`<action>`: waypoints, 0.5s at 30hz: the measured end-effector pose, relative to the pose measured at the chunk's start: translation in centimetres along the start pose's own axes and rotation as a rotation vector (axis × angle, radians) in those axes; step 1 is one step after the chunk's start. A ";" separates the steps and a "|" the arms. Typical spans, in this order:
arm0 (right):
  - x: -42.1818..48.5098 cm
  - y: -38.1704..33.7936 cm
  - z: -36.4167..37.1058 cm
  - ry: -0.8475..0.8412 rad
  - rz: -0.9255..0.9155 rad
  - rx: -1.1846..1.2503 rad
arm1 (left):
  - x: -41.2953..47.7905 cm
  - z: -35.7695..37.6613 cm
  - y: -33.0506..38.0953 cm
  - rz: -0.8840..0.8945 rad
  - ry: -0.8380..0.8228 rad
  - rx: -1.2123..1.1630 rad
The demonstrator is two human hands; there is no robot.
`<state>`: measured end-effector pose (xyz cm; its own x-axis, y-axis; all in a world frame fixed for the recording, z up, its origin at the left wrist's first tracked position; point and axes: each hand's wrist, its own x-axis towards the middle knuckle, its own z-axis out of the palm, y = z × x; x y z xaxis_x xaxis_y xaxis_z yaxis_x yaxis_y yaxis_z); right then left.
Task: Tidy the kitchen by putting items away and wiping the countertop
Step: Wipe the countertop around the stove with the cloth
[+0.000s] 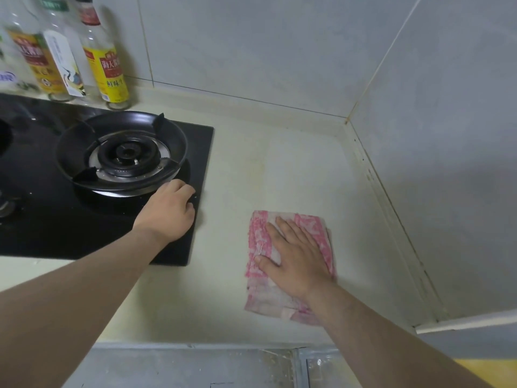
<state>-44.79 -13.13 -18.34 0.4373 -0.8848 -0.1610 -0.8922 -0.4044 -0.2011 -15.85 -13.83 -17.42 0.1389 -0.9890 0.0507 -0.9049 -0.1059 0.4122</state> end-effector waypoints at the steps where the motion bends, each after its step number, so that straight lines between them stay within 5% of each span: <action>1: 0.6 0.1 -0.1 0.010 0.001 -0.002 | 0.0 0.0 0.0 0.002 0.002 0.000; 15: 8.4 0.7 -1.4 0.042 0.002 -0.021 | 0.6 0.2 -0.1 -0.050 -0.033 0.078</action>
<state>-41.89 -21.19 -18.47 0.4311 -0.8942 -0.1209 -0.8953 -0.4072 -0.1804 -15.73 -14.47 -17.64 0.1724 -0.9850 0.0018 -0.9261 -0.1614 0.3410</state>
